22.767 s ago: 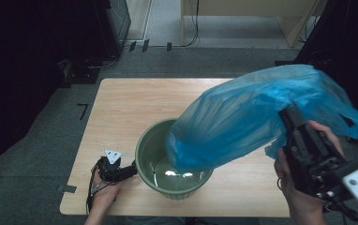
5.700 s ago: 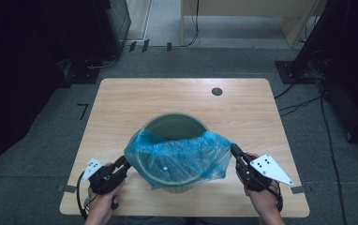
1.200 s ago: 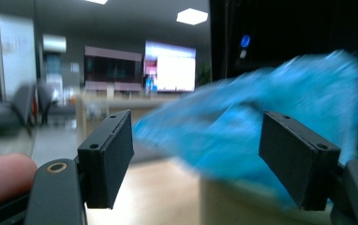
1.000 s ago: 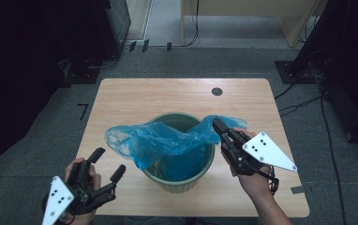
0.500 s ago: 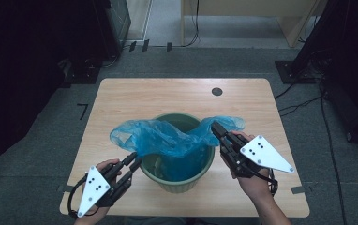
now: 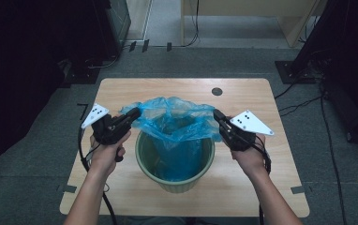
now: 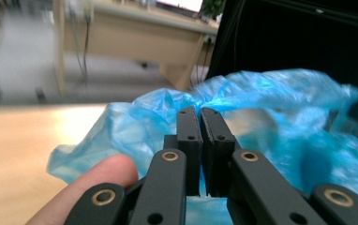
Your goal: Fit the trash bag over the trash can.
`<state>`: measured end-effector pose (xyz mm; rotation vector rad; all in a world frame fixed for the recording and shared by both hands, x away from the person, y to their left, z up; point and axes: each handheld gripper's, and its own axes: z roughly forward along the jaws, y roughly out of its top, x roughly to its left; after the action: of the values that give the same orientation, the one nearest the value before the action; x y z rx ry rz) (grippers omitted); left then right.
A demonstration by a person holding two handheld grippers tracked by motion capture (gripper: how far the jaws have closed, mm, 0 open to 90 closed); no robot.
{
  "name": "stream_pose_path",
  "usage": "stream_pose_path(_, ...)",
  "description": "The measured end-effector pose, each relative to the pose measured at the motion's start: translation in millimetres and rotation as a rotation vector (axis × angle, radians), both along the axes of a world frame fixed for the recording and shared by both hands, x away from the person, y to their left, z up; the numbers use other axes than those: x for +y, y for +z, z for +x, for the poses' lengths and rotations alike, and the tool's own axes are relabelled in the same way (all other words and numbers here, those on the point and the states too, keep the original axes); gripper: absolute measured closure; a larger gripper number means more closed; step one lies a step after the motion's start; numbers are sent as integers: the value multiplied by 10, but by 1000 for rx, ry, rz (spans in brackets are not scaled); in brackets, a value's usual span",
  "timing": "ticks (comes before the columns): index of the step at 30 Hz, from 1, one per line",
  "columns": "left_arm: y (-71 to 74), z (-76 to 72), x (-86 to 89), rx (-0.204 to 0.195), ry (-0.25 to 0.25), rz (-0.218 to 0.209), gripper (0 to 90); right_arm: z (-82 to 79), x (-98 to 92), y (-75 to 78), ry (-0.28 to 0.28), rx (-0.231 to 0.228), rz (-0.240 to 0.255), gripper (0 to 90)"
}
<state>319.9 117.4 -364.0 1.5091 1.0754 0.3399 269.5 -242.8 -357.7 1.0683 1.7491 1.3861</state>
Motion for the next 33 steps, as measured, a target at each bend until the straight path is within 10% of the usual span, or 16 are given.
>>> stream_pose_path(7,-366,305,-51,203,-9,-95,872,352,-89,-261,-19,158,-2,900)
stream_pose_path(13,-664,236,-38,300,-40,-77,885,391,-75,-516,-11,233,-26,900)
stream_pose_path(17,-875,120,36,344,-56,-92,886,344,-133,-712,5,290,45,900)
stream_pose_path(20,-1004,-39,8,316,-69,21,882,266,-162,-874,7,308,60,900)
stream_pose_path(24,-1125,-240,9,298,-111,55,876,147,-187,-1013,20,313,60,900)
stream_pose_path(29,-1166,-459,63,185,-141,127,708,-59,-261,-1048,40,212,29,783)
stream_pose_path(33,-1048,-542,276,94,-94,36,543,-215,-474,-877,-5,102,134,714)
